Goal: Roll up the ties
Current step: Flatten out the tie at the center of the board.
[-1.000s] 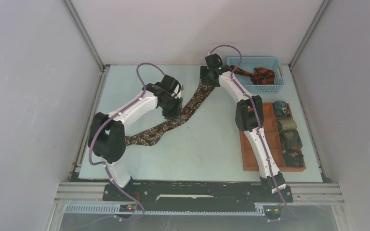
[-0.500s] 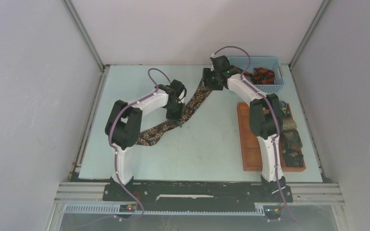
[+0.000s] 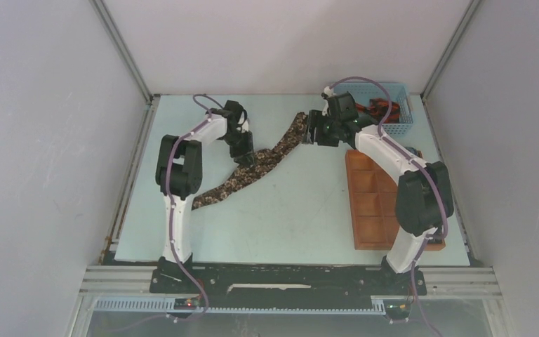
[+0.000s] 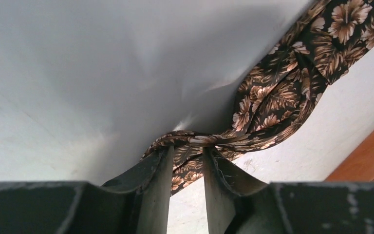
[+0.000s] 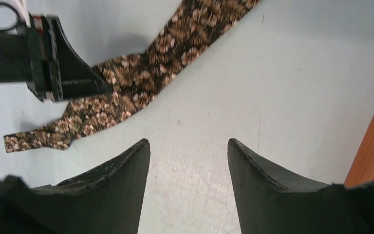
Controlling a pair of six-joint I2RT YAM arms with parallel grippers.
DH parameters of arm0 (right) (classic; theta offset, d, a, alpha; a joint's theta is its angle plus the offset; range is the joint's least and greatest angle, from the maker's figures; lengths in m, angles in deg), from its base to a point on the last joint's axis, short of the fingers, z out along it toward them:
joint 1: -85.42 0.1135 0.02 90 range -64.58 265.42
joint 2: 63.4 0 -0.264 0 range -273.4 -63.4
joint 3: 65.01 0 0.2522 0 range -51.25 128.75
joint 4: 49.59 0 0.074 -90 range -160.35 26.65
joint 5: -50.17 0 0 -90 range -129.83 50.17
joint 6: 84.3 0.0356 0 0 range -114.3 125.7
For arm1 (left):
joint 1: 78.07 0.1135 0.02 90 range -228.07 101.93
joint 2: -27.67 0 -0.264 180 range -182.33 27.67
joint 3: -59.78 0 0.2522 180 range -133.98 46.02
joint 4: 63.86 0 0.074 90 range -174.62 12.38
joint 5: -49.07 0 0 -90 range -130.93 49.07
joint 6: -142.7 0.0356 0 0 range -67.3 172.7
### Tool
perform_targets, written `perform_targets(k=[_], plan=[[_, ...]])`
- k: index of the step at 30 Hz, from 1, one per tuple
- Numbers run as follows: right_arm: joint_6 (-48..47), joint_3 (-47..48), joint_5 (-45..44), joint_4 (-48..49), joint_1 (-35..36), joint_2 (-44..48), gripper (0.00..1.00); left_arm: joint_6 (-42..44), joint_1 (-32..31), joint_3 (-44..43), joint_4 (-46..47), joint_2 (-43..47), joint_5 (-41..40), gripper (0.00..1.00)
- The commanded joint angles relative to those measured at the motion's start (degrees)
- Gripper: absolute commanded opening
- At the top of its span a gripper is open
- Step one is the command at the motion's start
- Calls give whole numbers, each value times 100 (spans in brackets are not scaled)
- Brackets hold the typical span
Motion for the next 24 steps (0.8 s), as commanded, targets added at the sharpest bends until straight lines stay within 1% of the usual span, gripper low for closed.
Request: perform_targets(k=[1, 4, 6, 8, 11, 14, 16, 17, 19, 21, 24], plan=[[47, -218, 119, -67, 58, 377, 62, 92, 145, -323, -367, -152, 626, 36], [46, -269, 107, -62, 107, 479, 62, 117, 100, 245, -108, 474, 649, 41], [54, -263, 131, 46, 158, 478, 62, 51, 98, 673, 61, 1056, 532, 47], [115, -218, 138, 158, 212, 431, 62, -69, 117, 1150, 285, 1818, 140, 54], [241, -82, 120, 329, 283, 181, 61, -368, 234, 1939, 542, 2976, -639, 61], [320, 352, 222, 281, 371, -393, 59, -791, 562, 2964, 774, 4149, -1361, 61], [377, 709, 385, 199, 397, -800, 57, -1034, 869, 3660, 982, 4706, -1536, 60], [433, 895, 523, 179, 390, -981, 55, -1117, 1001, 3970, 1045, 4926, -1612, 59], [566, 1241, 815, 130, 392, -1340, 51, -1214, 1266, 4553, 1096, 5307, -1779, 58], [637, 1569, 928, 32, 424, -1670, 49, -1320, 1523, 4971, 1212, 5584, -1834, 58], [688, 2225, 1117, -337, 488, -2296, 50, -1416, 2014, 5375, 1411, 5663, -1825, 57]])
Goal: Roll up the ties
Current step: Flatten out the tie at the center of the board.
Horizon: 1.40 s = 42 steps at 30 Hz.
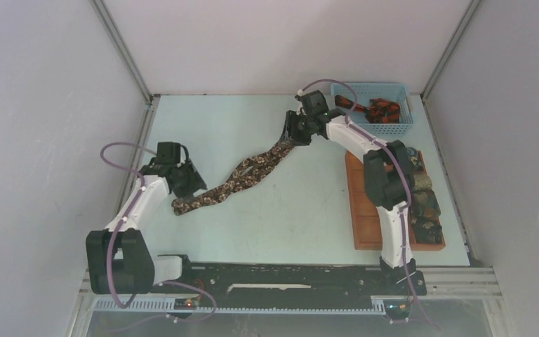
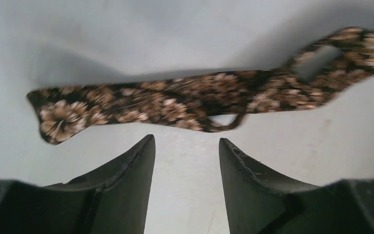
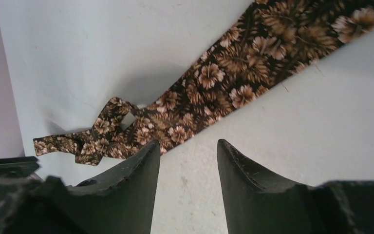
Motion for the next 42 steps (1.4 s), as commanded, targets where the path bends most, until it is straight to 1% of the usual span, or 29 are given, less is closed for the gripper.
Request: perform_targets(k=[1, 2, 4, 9, 14, 16, 17, 18, 19, 20, 25, 29, 30, 32, 34, 37, 40, 42], plan=[[234, 1073, 479, -539, 82, -806, 49, -365, 563, 490, 356, 12, -185, 56], [260, 1481, 525, -770, 81, -1088, 49, -376, 655, 517, 396, -60, -115, 55], [278, 2009, 559, -1180, 74, -1625, 48, -387, 761, 502, 453, -211, -58, 54], [522, 2459, 642, -1339, -56, -2241, 42, -316, 806, 377, 456, -513, -27, 52], [728, 3005, 769, -1335, -270, -2733, 31, -302, 802, 462, 431, -320, -4, 51], [740, 3293, 821, -1358, -314, -2929, 23, -311, 805, 498, 421, -222, 45, 51], [754, 3374, 853, -1325, -327, -2993, 15, -322, 807, 517, 423, -153, 64, 51], [765, 3404, 894, -1235, -342, -3024, 5, -329, 807, 544, 419, -118, 81, 51], [780, 3395, 923, -1123, -353, -3035, 2, -318, 807, 555, 416, -72, 91, 50], [784, 3393, 935, -1044, -363, -3030, 0, -311, 802, 571, 416, -18, 96, 50], [825, 3450, 806, -775, -424, -2995, 0, -299, 807, 645, 334, 163, 131, 50], [814, 3748, 833, -848, -486, -3032, 0, -335, 807, 792, 237, 472, 172, 50], [804, 3766, 881, -908, -496, -2973, 3, -329, 807, 804, 211, 561, 144, 50], [724, 3622, 794, -1010, -493, -2698, 18, -293, 807, 831, 139, 735, 110, 50], [643, 3238, 580, -984, -459, -2284, 31, -253, 805, 829, 63, 907, 81, 50], [520, 2584, 10, -998, -409, -1675, 45, -201, 803, 804, -48, 1092, 97, 50], [449, 2208, -596, -1204, -354, -1396, 55, -169, 805, 785, -158, 1302, 106, 51], [385, 2212, -851, -1387, -308, -1440, 57, -133, 807, 764, -222, 1433, 115, 51]])
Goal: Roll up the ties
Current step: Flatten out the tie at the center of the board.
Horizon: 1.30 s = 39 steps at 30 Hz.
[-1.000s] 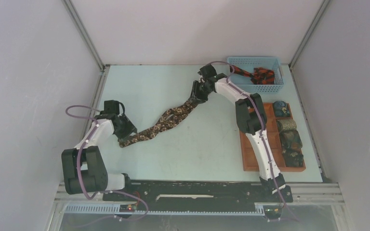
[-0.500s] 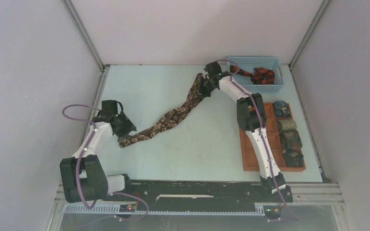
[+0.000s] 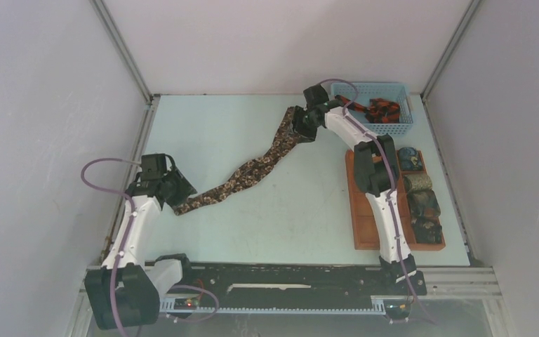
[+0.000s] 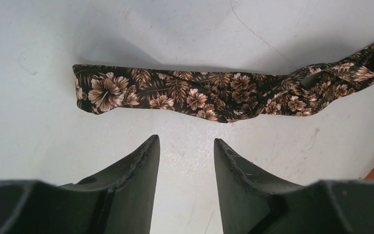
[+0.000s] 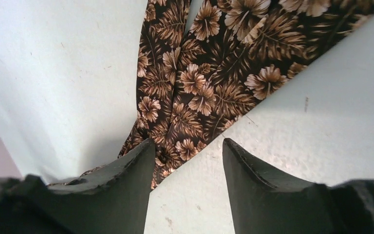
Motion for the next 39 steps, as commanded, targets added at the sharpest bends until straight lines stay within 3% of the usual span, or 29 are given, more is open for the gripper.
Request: perform_targets(k=[1, 7, 18, 22, 26, 28, 35, 36, 39], plan=[[-229, 54, -954, -350, 145, 441, 58, 157, 31, -109, -222, 368, 34, 51], [-297, 944, -1367, -987, 404, -264, 58, 258, 40, -224, -509, 634, 77, 51], [-207, 1572, -1617, -1337, 573, -1006, 46, 227, 31, -230, -647, 890, 297, 52], [-252, 1689, -1617, -1342, 554, -1160, 31, 216, 35, -246, -646, 891, 327, 52], [-420, 2208, -1734, -1631, 599, -1443, 6, 211, 29, -269, -682, 938, 312, 52], [-496, 2290, -1924, -1633, 619, -1492, 0, 205, 31, -248, -685, 950, 289, 52], [-990, 2371, -2359, -1821, 765, -1315, 0, 207, 36, -230, -680, 949, 283, 52], [-1082, 2250, -2458, -1802, 793, -1137, 4, 215, 36, -229, -677, 956, 267, 52], [-1351, 1586, -2847, -1552, 939, -548, 41, 220, 31, -230, -681, 991, 237, 52]])
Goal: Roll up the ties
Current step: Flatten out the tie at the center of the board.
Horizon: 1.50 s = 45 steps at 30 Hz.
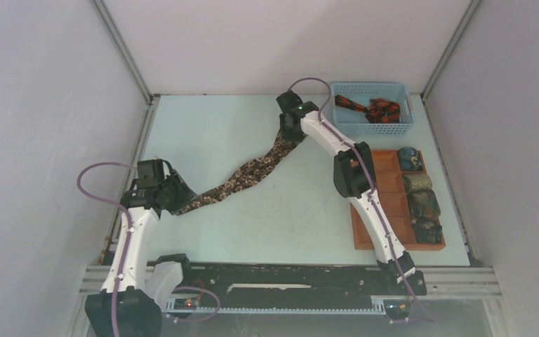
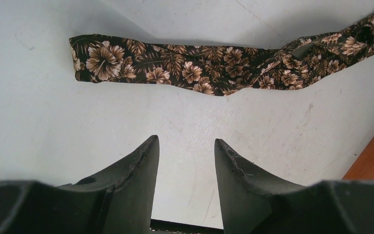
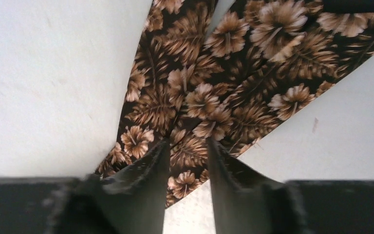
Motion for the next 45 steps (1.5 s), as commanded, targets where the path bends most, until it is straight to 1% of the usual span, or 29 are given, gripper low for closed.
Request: perform_targets(k=[1, 3, 5, 9, 11, 14, 17, 22, 24, 29, 33, 39, 45], plan=[[-570, -732, -785, -14, 216, 794, 49, 73, 33, -221, -3, 173, -14, 52], [-705, -834, -765, 2, 280, 916, 56, 65, 29, -209, 5, 181, -10, 51], [-861, -684, -720, -130, 352, 783, 62, 59, 35, -195, 19, 196, 35, 51], [-928, 192, -672, -855, 389, 119, 64, 85, 36, -225, -29, 271, 56, 51], [-924, 328, -655, -884, 405, 58, 63, 99, 35, -226, -48, 317, 25, 51], [-891, 245, -530, -775, 389, -5, 54, 133, 33, -255, -132, 367, 2, 51], [-817, 701, -437, -1050, 335, -316, 40, 150, 33, -261, -186, 437, 2, 51], [-803, 853, -273, -1075, 315, -489, 27, 159, 31, -299, -298, 496, 28, 51], [-818, 959, -298, -1117, 340, -579, 18, 153, 31, -317, -341, 534, 16, 51], [-888, 951, -256, -1076, 380, -708, 1, 154, 31, -387, -456, 612, -26, 51], [-1079, 867, -547, -1147, 376, -681, 0, 113, 28, -357, -499, 693, -19, 51], [-1180, 459, -799, -834, -28, -428, 0, -121, 32, -102, -475, 727, 99, 52], [-1225, 818, -725, -504, -265, -626, 0, -401, 35, 18, -465, 743, 76, 52]])
